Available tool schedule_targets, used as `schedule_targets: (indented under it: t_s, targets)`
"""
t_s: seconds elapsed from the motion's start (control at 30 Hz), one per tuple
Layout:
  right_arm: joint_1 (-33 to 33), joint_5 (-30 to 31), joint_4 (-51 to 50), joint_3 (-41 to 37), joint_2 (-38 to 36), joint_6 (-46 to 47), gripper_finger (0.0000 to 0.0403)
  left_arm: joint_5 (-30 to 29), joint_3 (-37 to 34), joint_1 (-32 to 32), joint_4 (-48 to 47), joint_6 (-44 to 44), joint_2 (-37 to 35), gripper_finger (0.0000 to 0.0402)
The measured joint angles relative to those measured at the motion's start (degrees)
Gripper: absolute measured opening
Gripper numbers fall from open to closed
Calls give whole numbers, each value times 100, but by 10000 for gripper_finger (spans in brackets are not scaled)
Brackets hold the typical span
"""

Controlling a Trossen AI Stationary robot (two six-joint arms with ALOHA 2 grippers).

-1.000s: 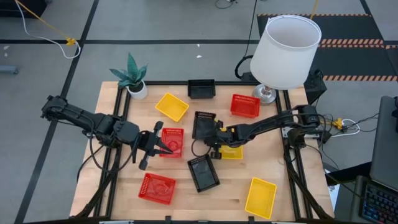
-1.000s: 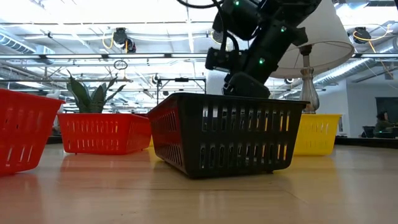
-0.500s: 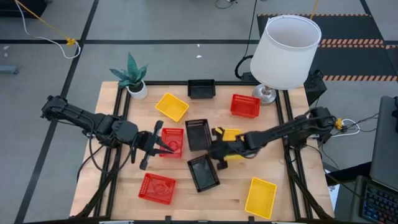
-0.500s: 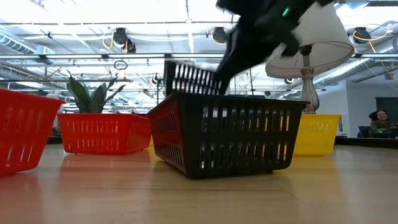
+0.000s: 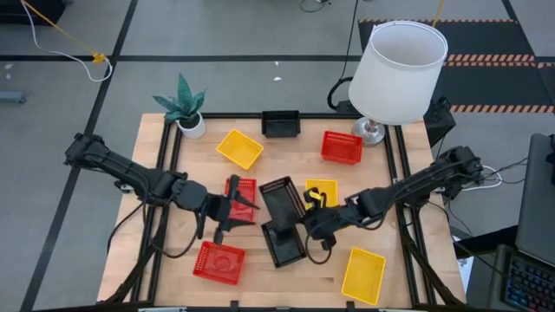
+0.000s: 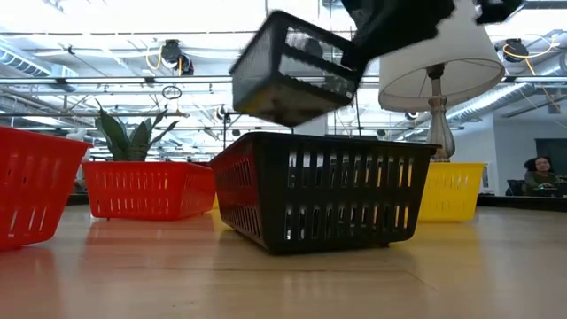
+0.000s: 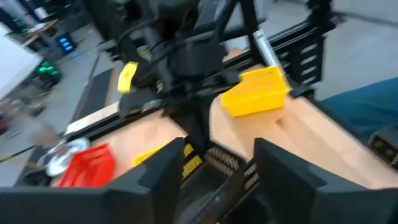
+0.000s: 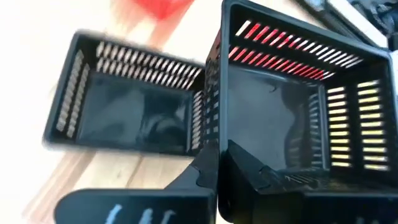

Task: Stack baskets by color
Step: Stack the center black basket on the top black basket

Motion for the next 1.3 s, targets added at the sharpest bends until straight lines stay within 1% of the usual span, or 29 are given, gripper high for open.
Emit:
schedule_targets:
  t_s: [0.07, 0.17, 0.4, 0.53, 0.63, 0.83, 0.93, 1.17, 1.3]
  targets:
    - [66, -3, 24, 0, 0, -302, 8, 135, 6, -16, -21, -40, 159, 229]
    - [117, -14, 74, 0, 0, -755, 8, 252, 64, -42, -165, -226, 416, 242]
    - [130, -19, 88, 0, 2, -899, 8, 223, 845, -48, -806, -239, 1121, 243]
    - [122, -19, 103, 0, 2, -1068, 8, 223, 1239, -11, -1533, -237, 1619, 244]
    - [122, -19, 107, 0, 4, -1151, 8, 218, 1338, 44, -1844, -108, 1867, 244]
    - [122, -21, 112, 0, 4, -1153, 8, 220, 1345, 179, -1844, 180, 1978, 239]
    - [122, -21, 112, 0, 4, -1153, 8, 240, 1345, 242, -1906, 247, 1978, 213]
    - [121, -27, 118, 0, 7, -1155, 8, 269, 1345, 300, -2309, 321, 1976, 106]
    - [120, -23, 109, -4, 7, -1154, 9, 267, 1345, 404, -2340, 496, 1976, 56]
